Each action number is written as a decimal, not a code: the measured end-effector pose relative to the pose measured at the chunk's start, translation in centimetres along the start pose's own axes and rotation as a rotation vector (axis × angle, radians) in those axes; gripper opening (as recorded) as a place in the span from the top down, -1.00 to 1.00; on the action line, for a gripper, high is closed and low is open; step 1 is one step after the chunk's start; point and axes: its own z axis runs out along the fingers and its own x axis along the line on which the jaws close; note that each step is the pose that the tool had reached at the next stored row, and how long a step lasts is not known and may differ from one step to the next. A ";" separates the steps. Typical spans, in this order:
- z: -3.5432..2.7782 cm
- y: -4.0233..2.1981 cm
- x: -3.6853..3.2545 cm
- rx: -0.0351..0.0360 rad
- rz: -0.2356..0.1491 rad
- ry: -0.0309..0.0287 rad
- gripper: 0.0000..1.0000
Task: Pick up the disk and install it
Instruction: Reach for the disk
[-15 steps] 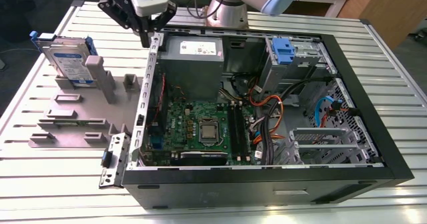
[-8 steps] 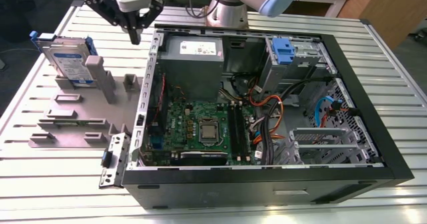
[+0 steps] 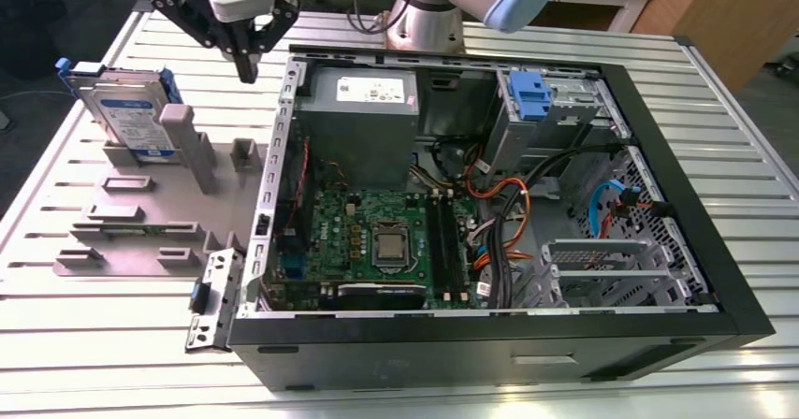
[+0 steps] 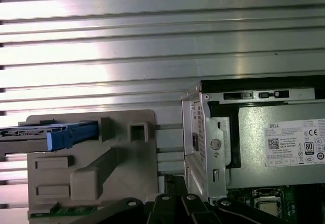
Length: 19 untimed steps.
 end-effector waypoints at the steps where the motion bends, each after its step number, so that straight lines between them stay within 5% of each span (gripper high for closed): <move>1: 0.00 0.00 0.02 0.0000 0.000 0.0000 0.79; 5: 0.13 -0.06 0.74 0.0000 0.000 0.0000 0.79; 16: 0.13 -0.07 0.77 0.0001 0.000 0.0001 0.79; 19: 0.15 -0.08 1.24 0.0001 0.000 0.0006 0.79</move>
